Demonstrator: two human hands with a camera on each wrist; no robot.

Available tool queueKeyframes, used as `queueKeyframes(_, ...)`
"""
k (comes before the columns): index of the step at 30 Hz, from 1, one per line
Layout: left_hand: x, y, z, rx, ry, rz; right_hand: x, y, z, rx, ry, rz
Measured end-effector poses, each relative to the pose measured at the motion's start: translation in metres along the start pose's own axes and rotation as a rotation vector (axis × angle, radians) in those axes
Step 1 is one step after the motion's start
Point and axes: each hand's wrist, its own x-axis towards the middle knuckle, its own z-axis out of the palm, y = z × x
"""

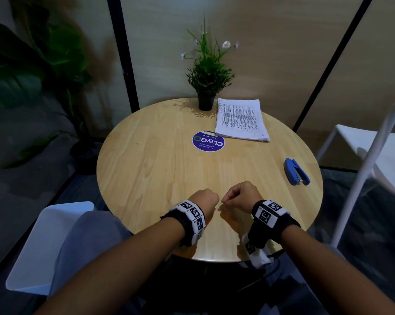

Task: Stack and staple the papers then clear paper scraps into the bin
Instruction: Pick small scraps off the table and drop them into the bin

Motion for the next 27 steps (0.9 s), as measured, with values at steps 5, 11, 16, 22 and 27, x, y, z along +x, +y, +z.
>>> queueKeyframes(5, 0.0, 0.0, -0.006, 0.025, -0.016, 0.007, 0.0, 0.0, 0.001, 0.002, 0.006, -0.003)
queueKeyframes(11, -0.001, -0.02, -0.014, -0.349, 0.076, -0.03, 0.003, 0.001, 0.005, 0.004, 0.007, 0.024)
queueKeyframes(16, -0.011, -0.05, -0.028, -0.645, 0.151, -0.07, 0.006, -0.009, 0.014, 0.012, -0.024, 0.021)
queueKeyframes(22, -0.042, -0.12, -0.054, -0.919, 0.266, -0.126, 0.019, -0.061, 0.043, 0.099, -0.036, -0.076)
queueKeyframes(27, -0.089, -0.196, -0.066, -0.991, 0.405, -0.213, 0.032, -0.135, 0.091, 0.175, -0.128, -0.207)
